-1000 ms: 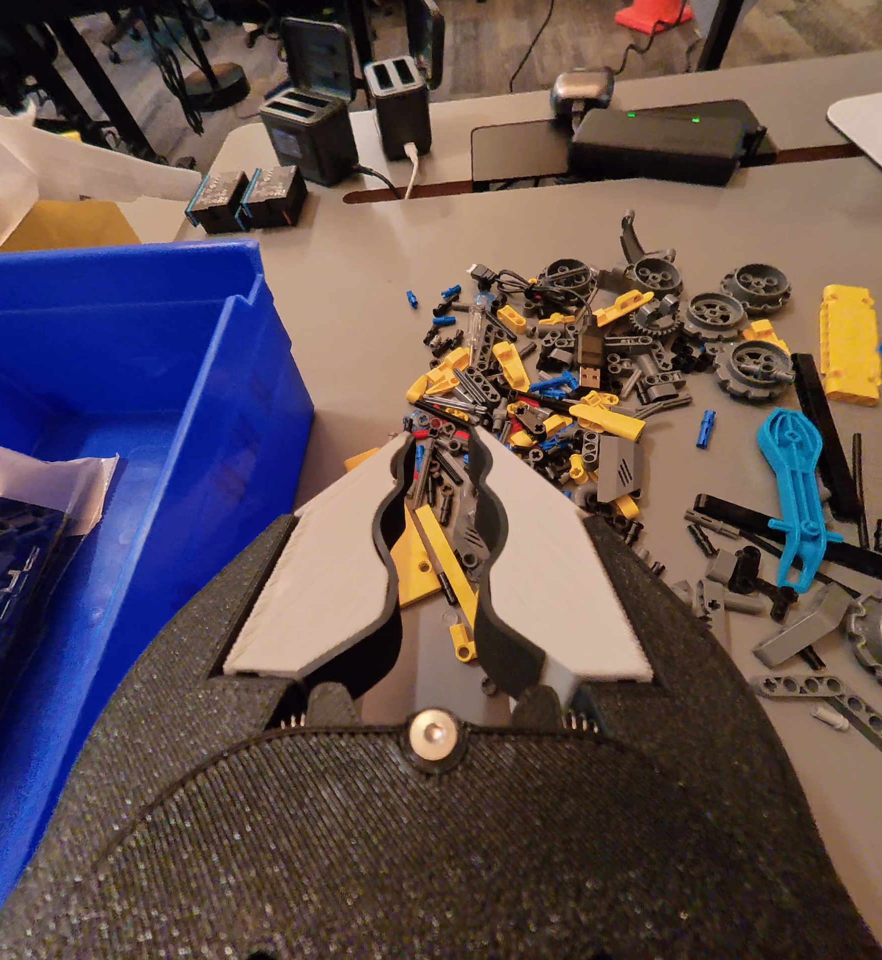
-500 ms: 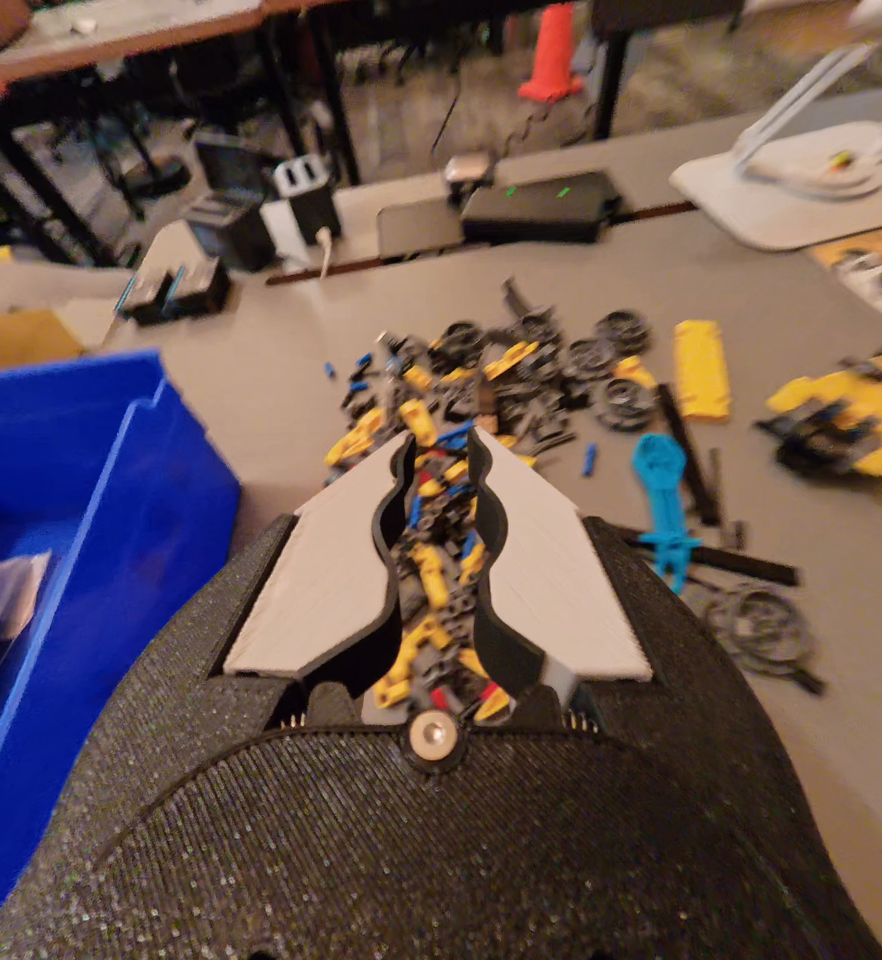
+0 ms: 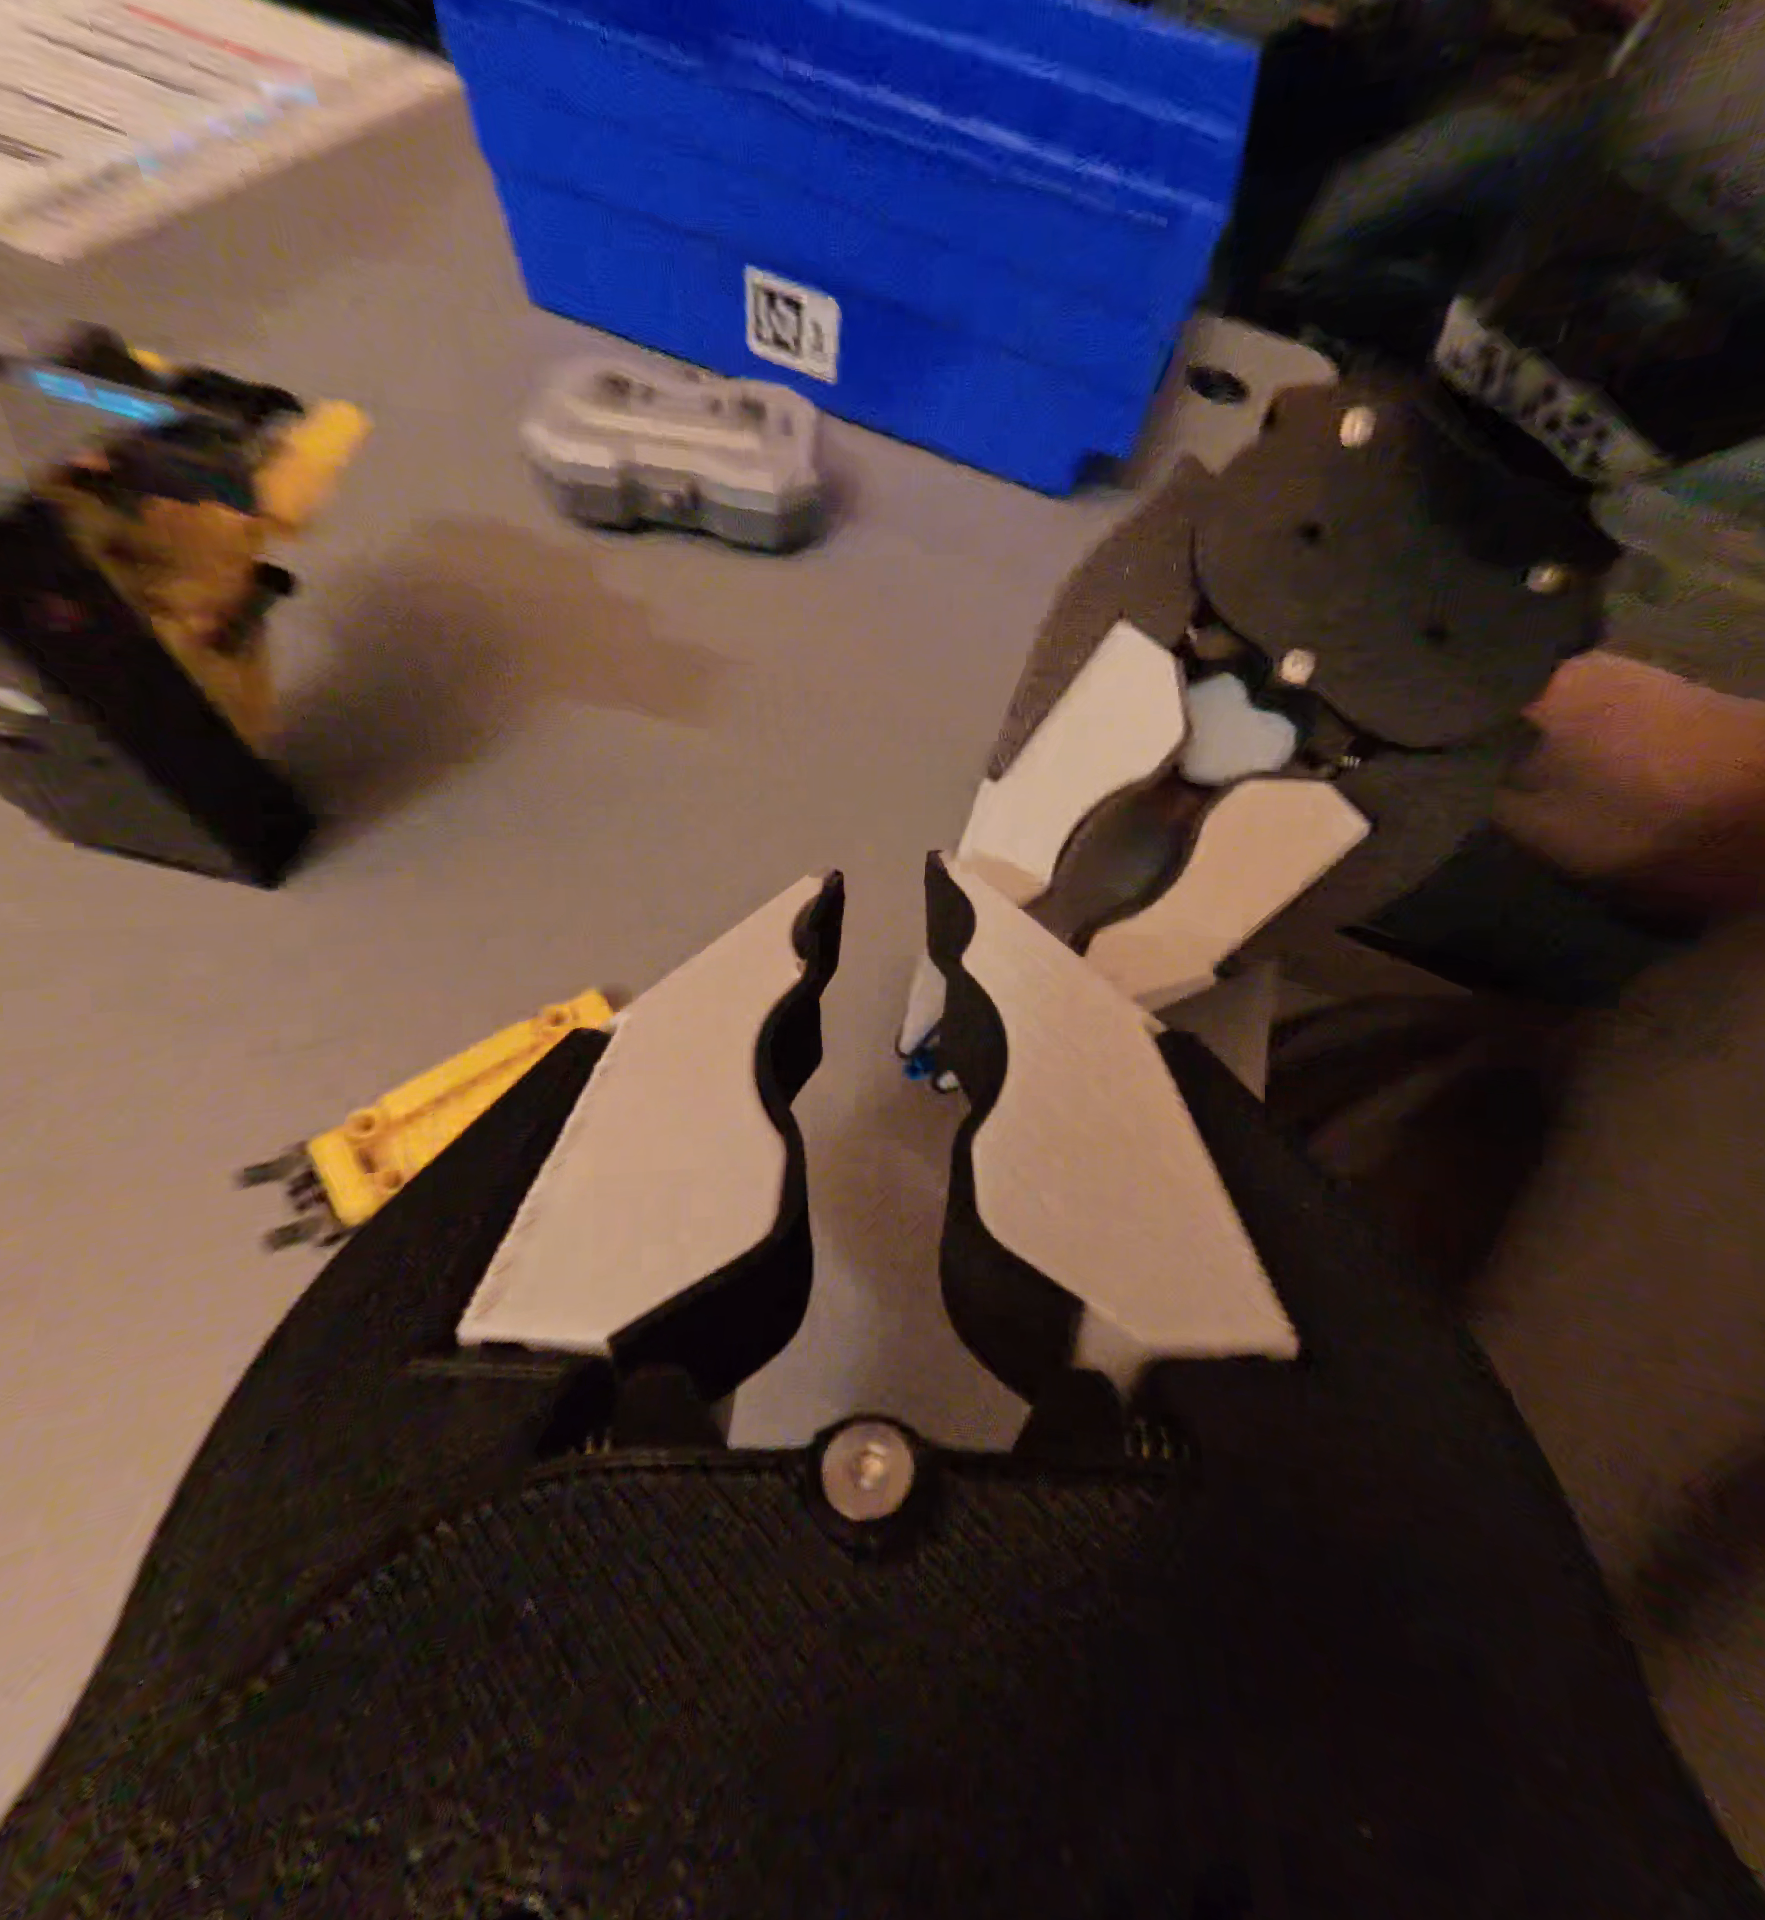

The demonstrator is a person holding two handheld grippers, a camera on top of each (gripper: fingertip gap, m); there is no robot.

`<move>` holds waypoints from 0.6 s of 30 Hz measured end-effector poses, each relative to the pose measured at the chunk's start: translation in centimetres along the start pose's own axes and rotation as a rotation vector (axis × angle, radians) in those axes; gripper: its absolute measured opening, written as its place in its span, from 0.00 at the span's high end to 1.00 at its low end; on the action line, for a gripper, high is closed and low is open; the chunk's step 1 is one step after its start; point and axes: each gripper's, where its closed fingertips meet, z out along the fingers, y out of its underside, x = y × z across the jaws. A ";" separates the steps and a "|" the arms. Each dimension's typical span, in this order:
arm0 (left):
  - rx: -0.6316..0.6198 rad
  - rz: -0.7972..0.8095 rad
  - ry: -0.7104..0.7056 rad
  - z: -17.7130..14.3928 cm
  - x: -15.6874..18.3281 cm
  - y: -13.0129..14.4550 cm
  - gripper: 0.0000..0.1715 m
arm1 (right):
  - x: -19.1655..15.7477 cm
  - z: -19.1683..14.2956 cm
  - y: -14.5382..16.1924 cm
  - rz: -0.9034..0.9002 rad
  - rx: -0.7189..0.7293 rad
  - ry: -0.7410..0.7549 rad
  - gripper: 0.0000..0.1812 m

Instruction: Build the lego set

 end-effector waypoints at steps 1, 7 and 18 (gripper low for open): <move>-0.028 0.025 -0.031 0.7 -0.1 0.7 0.93 | 0.1 -0.2 0.5 -0.004 -0.008 0.012 0.97; -0.114 0.107 -0.222 -0.3 -4.6 3.7 0.93 | 0.9 -0.7 2.6 -0.029 -0.061 0.112 0.97; 0.076 0.032 -0.231 -3.4 -5.1 3.7 0.94 | 1.9 0.4 3.8 0.007 -0.143 0.118 0.97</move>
